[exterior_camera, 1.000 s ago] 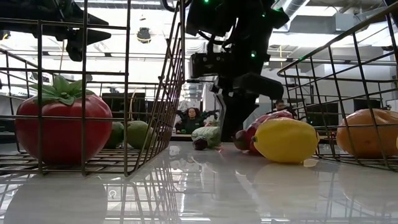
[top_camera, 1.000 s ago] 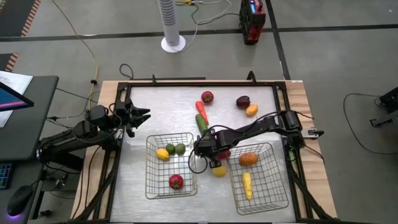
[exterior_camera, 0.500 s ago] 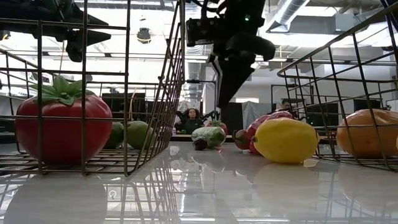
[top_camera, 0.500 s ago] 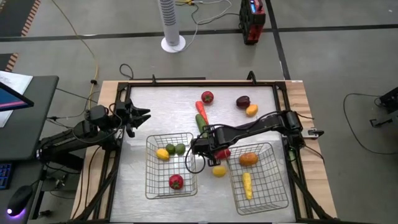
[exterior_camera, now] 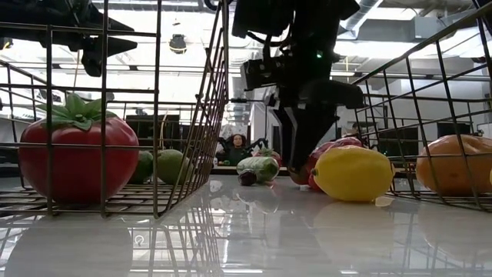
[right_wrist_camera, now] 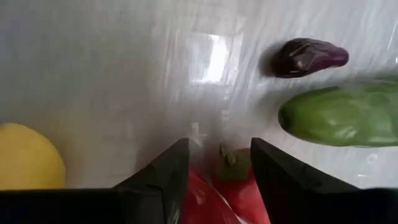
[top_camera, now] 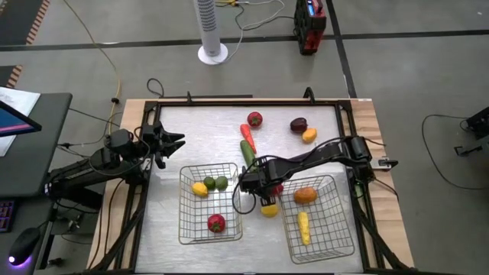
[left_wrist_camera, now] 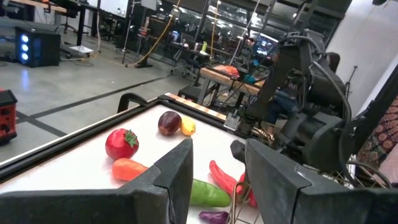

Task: Sort produce into baskets
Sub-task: Put the red chili pepper into the right wire basket

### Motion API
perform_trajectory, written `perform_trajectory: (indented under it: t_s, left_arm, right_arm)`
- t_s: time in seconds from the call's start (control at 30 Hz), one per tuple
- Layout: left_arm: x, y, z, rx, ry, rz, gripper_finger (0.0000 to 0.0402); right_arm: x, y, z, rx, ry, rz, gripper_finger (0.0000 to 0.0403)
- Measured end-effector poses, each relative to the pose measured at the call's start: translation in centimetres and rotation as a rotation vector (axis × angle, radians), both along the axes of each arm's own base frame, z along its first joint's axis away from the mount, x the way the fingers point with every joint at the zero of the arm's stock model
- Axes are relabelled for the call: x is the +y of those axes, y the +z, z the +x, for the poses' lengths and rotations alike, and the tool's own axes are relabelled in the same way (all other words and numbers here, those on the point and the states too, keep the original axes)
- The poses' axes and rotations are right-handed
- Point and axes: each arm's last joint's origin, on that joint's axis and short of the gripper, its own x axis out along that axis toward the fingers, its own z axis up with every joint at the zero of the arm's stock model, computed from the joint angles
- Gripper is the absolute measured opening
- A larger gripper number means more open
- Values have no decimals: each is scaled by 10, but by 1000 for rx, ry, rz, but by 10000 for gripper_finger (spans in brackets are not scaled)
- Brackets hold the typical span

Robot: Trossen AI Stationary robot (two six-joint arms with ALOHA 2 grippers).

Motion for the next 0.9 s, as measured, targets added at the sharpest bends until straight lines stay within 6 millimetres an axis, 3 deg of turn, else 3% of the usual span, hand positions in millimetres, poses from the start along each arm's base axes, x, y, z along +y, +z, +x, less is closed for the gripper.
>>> perform_trajectory:
  t_s: [0.57, 0.9]
  left_arm:
    - [0, 0, 0, 0, -3, 0, 133]
    - [0, 0, 0, 0, -6, 0, 133]
  right_arm:
    - [-10, 0, 1, 5, -30, 27, 98]
    - [-13, -16, -5, 24, -48, 48, 32]
